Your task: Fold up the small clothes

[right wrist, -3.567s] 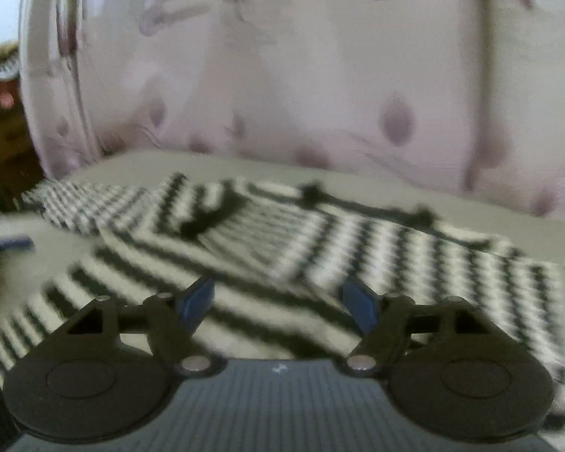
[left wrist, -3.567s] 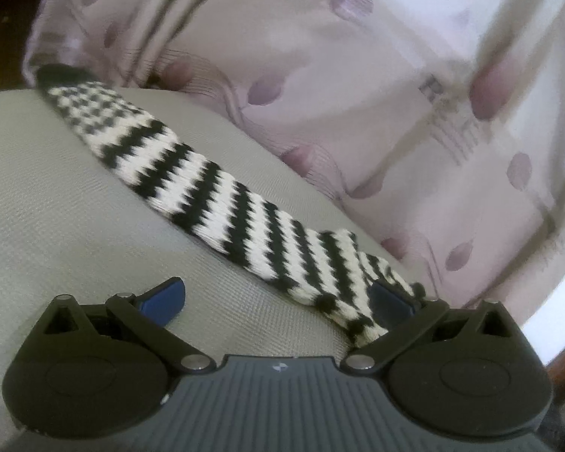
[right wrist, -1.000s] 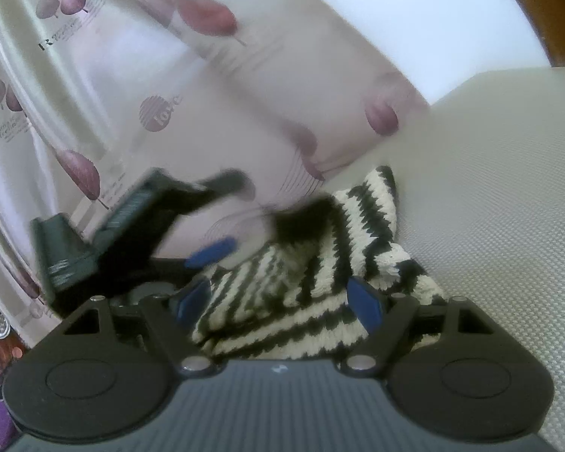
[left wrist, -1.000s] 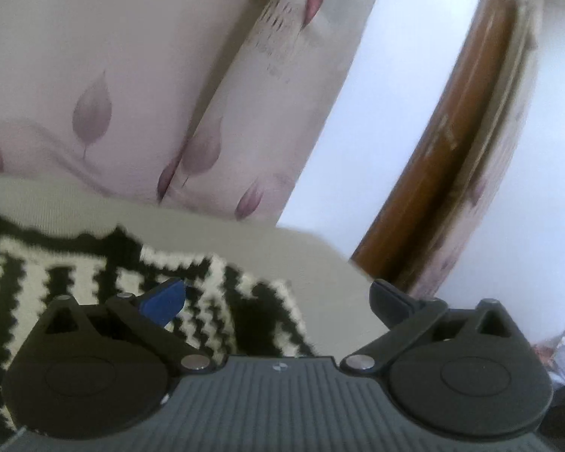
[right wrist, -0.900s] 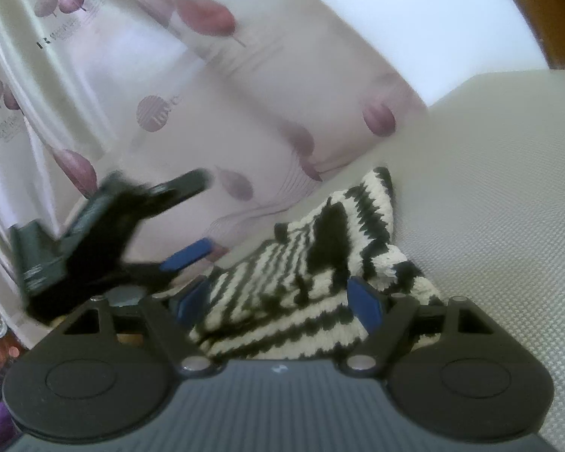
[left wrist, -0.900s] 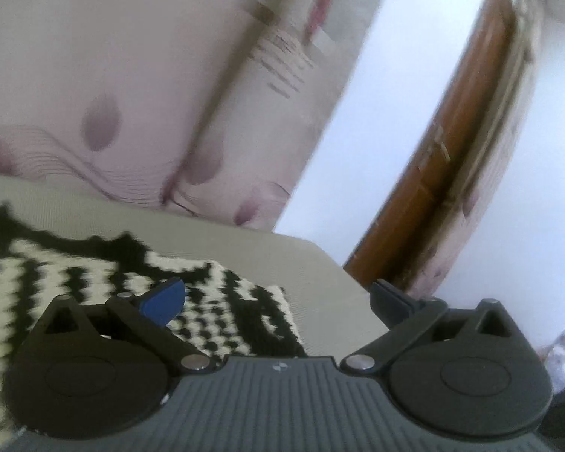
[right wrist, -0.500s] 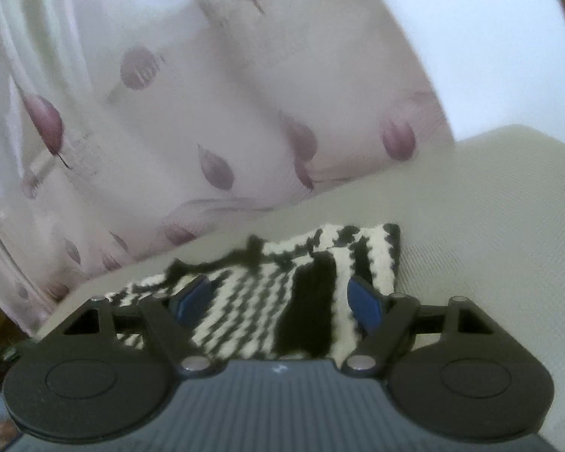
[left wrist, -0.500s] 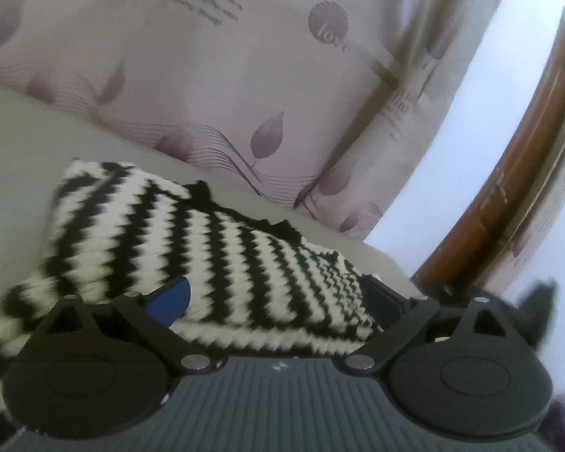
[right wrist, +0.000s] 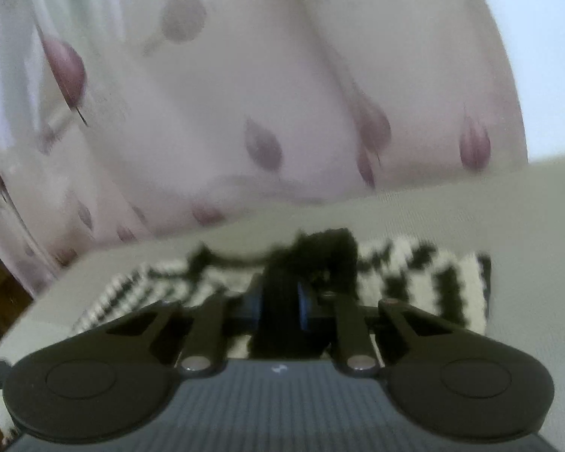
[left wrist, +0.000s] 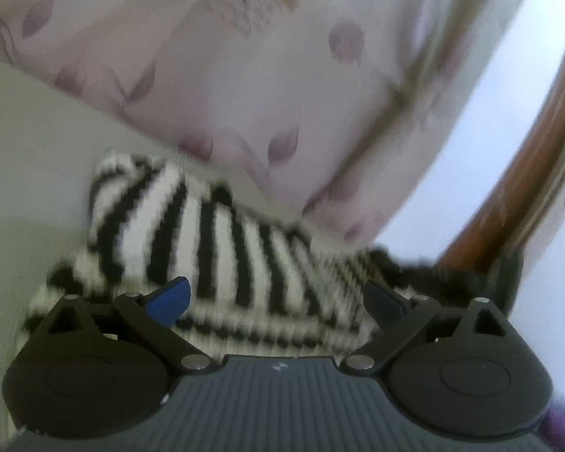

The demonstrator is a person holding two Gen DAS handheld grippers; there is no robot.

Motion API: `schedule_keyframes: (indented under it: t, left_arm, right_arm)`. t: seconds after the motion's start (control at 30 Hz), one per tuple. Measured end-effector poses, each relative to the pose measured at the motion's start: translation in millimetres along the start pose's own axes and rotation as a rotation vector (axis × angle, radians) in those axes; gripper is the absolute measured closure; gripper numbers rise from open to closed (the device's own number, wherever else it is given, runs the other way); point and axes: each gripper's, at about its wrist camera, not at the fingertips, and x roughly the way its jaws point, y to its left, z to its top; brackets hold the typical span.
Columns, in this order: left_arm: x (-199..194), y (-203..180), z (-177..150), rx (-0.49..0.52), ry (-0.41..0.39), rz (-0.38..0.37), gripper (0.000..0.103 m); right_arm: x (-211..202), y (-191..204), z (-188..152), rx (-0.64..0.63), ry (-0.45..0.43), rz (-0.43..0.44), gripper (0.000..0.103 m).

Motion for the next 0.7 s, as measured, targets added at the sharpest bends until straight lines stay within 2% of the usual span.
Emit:
schedule_keyframes:
  t: [0.03, 0.13, 0.2, 0.33, 0.37, 0.4, 0.43, 0.47, 0.5, 0.57, 0.63, 0.67, 0.7]
  left_arm:
    - [-2.0, 3.4, 9.4, -0.016, -0.039, 0.013, 0.002]
    - [8.9, 15.7, 41.5, 0.033, -0.076, 0.155, 0.003]
    - [31.2, 28.1, 63.9, 0.084, -0.014, 0.227, 0.004]
    - [77.2, 63.9, 95.1, 0.076, 0.140, 0.282, 0.005]
    - [84.7, 70.9, 98.0, 0.081, 0.168, 0.290, 0.009]
    - [94.7, 79.3, 100.9, 0.080, 0.194, 0.310, 0.013]
    - [101.3, 86.2, 102.2, 0.073, 0.214, 0.314, 0.029]
    - [109.7, 92.4, 102.6, 0.071, 0.245, 0.301, 0.056]
    - [115.6, 94.9, 101.9, 0.080, 0.268, 0.298, 0.068]
    - [122.0, 93.3, 98.2, 0.147, 0.256, 0.338, 0.083]
    - [117.7, 89.1, 95.5, 0.180, 0.220, 0.351, 0.086]
    - [114.0, 88.2, 98.1, 0.201, 0.195, 0.360, 0.092]
    - [109.0, 88.1, 100.5, 0.221, 0.161, 0.371, 0.103]
  right_arm:
    - [-4.1, -2.4, 2.4, 0.004, -0.019, -0.009, 0.086]
    - [-10.0, -22.6, 3.3, 0.001, -0.028, -0.088, 0.086]
    - [-6.7, -41.0, -1.8, 0.053, 0.000, -0.104, 0.086]
    - [-5.5, -56.2, -21.5, 0.082, 0.039, -0.103, 0.086]
    - [-6.1, -58.3, -25.2, 0.095, 0.036, -0.093, 0.086]
    - [-5.7, -59.5, -28.2, 0.100, 0.037, -0.094, 0.086]
    - [-5.5, -59.8, -29.8, 0.101, 0.040, -0.095, 0.086]
    - [-5.6, -60.3, -31.7, 0.103, 0.041, -0.088, 0.085]
    - [-5.6, -59.8, -32.4, 0.102, 0.041, -0.083, 0.085]
    - [-4.7, -57.0, -32.0, 0.085, 0.046, -0.086, 0.085]
    - [-2.0, -52.1, -31.9, 0.055, 0.054, -0.088, 0.085]
    - [-0.9, -48.7, -32.2, 0.032, 0.058, -0.087, 0.085]
    - [1.3, -45.7, -32.5, 0.014, 0.066, -0.086, 0.085]
